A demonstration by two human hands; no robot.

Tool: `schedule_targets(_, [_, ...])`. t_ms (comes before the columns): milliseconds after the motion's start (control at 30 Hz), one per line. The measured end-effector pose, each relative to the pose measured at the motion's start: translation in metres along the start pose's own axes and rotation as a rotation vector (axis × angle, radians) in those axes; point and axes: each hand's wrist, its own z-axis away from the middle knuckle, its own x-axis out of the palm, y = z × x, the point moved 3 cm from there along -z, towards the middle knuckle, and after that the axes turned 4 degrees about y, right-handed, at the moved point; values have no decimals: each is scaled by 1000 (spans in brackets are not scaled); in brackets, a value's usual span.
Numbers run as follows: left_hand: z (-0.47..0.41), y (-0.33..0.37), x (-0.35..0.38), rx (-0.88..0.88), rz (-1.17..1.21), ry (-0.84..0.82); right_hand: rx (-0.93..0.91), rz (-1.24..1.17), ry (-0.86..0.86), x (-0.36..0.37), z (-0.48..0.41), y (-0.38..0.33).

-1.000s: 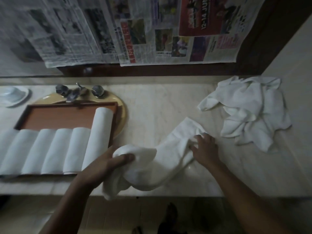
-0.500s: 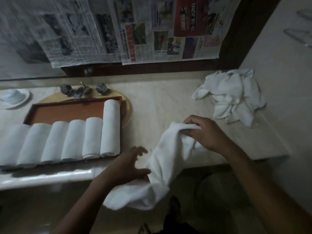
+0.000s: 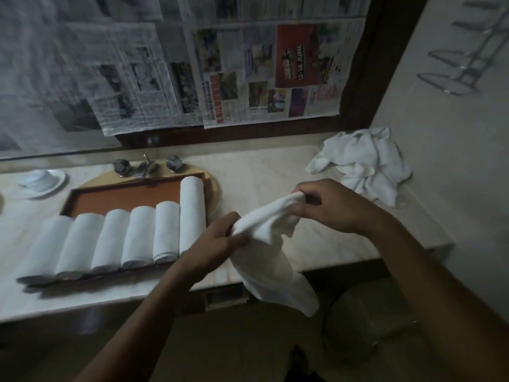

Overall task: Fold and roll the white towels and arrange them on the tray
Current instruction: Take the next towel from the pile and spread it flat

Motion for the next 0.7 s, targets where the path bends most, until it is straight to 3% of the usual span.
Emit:
schedule_targets(100, [5,8,1,48,-57,-61,-76,-117,98,16,-6,-22])
schedule_targets(267, [-3,32,-13,70,224,40,-196,-102,96,35,-22,-49])
schedule_targets(500, [-5,38,-30,152,79,51,-201,42,282,12,-25,-53])
schedule_targets(700, [-9,47,-39,252,-305,23,-263,-88,132,15,-29,-54])
